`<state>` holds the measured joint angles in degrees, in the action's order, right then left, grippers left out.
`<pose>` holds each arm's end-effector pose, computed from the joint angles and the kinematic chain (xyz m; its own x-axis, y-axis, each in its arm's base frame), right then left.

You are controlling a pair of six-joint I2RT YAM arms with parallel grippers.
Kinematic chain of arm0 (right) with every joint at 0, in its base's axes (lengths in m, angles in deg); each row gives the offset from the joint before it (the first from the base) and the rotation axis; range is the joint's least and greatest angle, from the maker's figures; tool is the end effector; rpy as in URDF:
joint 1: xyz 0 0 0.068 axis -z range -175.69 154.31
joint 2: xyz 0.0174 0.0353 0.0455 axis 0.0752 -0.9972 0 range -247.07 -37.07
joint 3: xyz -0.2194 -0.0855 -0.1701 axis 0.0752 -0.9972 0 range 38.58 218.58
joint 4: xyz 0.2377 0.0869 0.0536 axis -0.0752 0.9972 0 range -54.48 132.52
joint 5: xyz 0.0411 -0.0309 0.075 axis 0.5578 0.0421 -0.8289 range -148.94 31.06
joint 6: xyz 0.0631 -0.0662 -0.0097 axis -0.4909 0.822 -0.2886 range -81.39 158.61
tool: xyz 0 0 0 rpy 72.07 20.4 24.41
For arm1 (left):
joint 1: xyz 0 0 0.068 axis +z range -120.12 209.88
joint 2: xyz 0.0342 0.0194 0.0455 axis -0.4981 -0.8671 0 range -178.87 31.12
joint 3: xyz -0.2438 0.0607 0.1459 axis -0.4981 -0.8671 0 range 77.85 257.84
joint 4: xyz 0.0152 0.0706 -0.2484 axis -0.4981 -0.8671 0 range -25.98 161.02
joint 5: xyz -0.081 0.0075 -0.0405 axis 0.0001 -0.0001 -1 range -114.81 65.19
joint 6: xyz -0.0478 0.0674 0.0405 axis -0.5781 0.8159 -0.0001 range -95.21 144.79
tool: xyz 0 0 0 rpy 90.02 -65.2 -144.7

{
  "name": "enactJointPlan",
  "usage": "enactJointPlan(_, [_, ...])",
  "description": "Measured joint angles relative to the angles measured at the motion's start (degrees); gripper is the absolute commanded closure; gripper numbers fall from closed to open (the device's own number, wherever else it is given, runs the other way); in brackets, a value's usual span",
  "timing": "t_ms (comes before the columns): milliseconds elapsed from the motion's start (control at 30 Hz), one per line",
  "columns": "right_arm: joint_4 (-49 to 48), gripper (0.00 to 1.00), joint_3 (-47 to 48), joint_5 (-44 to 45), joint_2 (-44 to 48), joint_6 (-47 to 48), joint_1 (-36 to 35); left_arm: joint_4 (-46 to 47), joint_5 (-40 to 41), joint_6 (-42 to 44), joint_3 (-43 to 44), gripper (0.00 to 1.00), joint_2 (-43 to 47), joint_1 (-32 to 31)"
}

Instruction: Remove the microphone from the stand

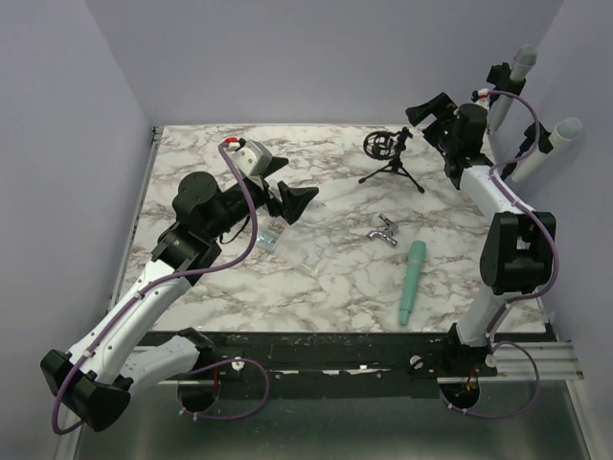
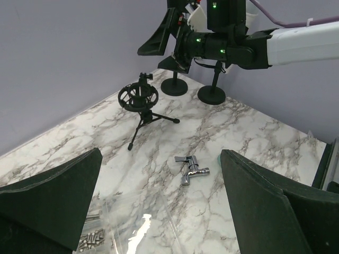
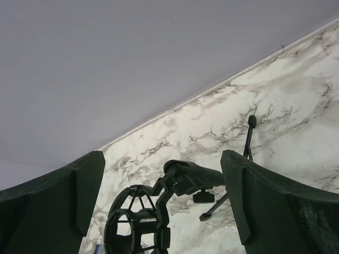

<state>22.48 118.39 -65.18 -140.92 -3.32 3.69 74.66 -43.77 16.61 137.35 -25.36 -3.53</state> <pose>0.4862 0.0143 0.3140 -0.2204 0.6620 -0.7163 0.0401 0.7399 0.6715 0.1970 -0.1622 0.4391 -0.0167 -0.1503 -0.9885 0.7959 0.5965 -0.1041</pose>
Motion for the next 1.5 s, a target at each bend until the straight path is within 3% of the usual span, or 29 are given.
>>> enactJointPlan(367, [0.28, 0.02, -0.17, 0.24, 5.14, 1.22, 0.0, 0.0, -0.11, -0.02, 0.0, 0.02, -0.31, 0.0])
enactJointPlan(533, [0.79, 0.14, -5.44, 2.29, 6.29, 4.2, -0.63, 0.0, -0.17, -0.02, 0.0, 0.02, -0.31, 0.0])
enactJointPlan(700, [4.94, 0.28, -12.63, 10.01, 7.13, 9.16, -2.47, 0.0, -0.28, -0.24, 0.0, 0.02, -0.33, 0.0])
enactJointPlan(867, [7.56, 0.28, -16.57, 13.49, 7.52, 14.23, -3.32, 0.0, -0.68, -0.39, 0.0, 0.02, -0.37, 0.0])
enactJointPlan(1167, [6.21, 0.29, -10.29, 6.4, -2.64, 22.34, -3.28, 0.0, -1.79, -1.36, 0.0, 0.02, -0.63, 0.0])
enactJointPlan(1333, [4.42, 0.46, -5.75, 1.68, -9.01, 22.97, -3.3, 0.02, -1.99, -1.51, 0.0, 0.02, -0.66, 0.0])
enactJointPlan(1500, [3.21, 0.46, -0.09, -1.01, -14.45, 24.09, -3.3, 0.02, -2.21, -1.53, 0.0, 0.02, -0.74, 0.02])
